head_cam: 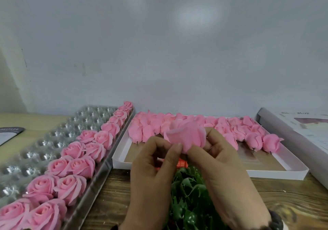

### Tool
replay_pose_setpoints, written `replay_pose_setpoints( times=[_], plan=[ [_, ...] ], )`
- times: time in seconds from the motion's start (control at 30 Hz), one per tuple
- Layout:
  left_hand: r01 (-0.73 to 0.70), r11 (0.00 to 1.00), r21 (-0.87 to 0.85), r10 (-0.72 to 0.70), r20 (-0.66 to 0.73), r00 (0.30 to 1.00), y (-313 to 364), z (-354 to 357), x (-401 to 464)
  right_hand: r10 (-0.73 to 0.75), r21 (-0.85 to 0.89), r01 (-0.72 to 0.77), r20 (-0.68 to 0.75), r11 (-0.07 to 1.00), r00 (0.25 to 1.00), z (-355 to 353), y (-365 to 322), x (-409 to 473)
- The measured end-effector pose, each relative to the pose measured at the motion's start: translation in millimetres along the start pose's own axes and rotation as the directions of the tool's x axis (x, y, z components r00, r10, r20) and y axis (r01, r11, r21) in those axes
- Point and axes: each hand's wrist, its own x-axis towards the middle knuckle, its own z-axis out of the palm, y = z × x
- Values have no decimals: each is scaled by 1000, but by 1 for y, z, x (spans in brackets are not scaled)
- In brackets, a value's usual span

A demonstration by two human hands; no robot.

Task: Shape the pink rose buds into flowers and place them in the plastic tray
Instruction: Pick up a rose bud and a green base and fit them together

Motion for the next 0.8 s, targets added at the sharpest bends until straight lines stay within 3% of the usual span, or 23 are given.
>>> replay_pose_setpoints(
  times=[0.17, 0.33, 0.53, 0.67, 0.8],
  plan=[
    [171, 973, -152, -172, 1, 985, 1, 1, -1, -4, -74, 7, 40, 997, 999, 3, -4, -4],
    [413, 806, -424, -420, 82, 904, 0, 2, 3, -11, -274, 20, 33, 961, 999, 4, -5, -6],
    [449, 735, -509, -437, 152, 887, 1, -3, 9, -15, -537, 84, 132, 840, 991, -6, -18, -5],
    [505, 695, -511, -470, 208, 858, -1, -5, 9, 78, -504, 56, 241, 862, 967, -20, -22, -1],
    [568, 685, -457, -499, 273, 822, -1, -8, 8, 54, -599, 223, 408, 769, 911, -31, -25, 0]
  ],
)
